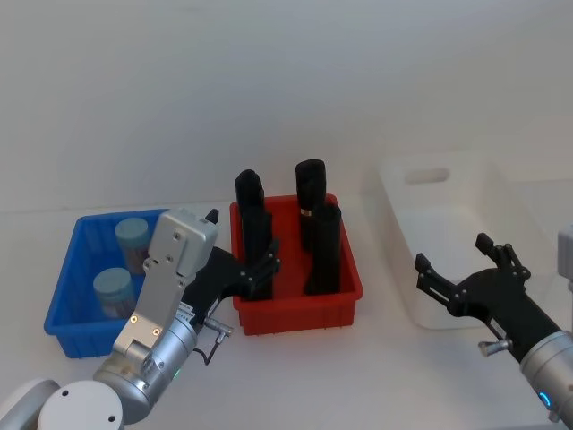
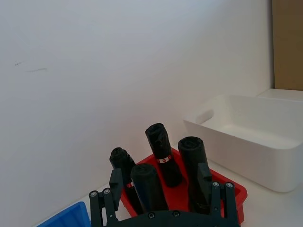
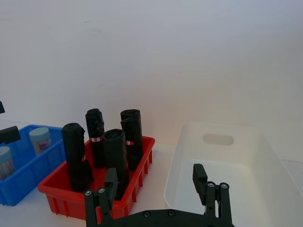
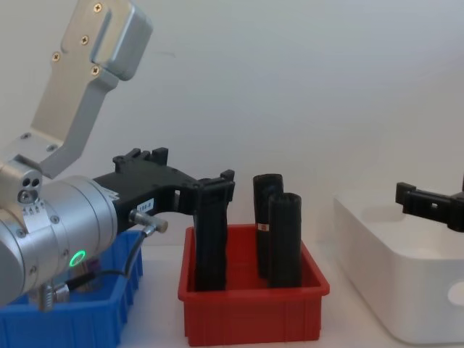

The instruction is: Pick the cotton swabs from the blue box and place them into the white box.

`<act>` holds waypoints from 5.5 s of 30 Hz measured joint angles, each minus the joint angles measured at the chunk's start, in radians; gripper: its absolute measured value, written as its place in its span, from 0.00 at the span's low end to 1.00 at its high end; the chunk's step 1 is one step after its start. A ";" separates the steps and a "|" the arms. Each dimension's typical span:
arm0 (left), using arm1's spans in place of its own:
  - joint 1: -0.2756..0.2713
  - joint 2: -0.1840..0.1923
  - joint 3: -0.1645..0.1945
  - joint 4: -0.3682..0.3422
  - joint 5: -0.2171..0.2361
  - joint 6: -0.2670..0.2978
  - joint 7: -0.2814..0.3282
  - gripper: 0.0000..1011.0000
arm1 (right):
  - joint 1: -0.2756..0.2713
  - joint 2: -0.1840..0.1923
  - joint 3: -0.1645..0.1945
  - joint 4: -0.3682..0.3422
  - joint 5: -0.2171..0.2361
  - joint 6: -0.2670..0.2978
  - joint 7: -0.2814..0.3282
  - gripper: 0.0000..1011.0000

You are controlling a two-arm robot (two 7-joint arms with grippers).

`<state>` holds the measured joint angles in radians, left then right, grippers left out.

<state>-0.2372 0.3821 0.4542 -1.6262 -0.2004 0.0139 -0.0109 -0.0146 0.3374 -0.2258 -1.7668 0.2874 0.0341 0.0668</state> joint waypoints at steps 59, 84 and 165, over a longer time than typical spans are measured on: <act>-0.054 0.006 -0.086 0.147 -0.134 0.049 0.009 0.99 | 0.000 0.000 0.000 0.000 0.000 0.000 0.000 0.99; -0.099 0.031 -0.165 0.277 -0.240 0.150 -0.016 0.99 | 0.000 0.000 0.000 0.000 0.000 0.000 0.000 0.99; -0.146 0.047 -0.215 0.245 -0.224 0.251 -0.186 0.66 | 0.000 0.000 0.000 0.000 0.000 0.000 0.000 0.99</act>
<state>-0.3835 0.4291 0.2389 -1.3808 -0.4246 0.2651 -0.1965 -0.0147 0.3375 -0.2258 -1.7668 0.2874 0.0341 0.0668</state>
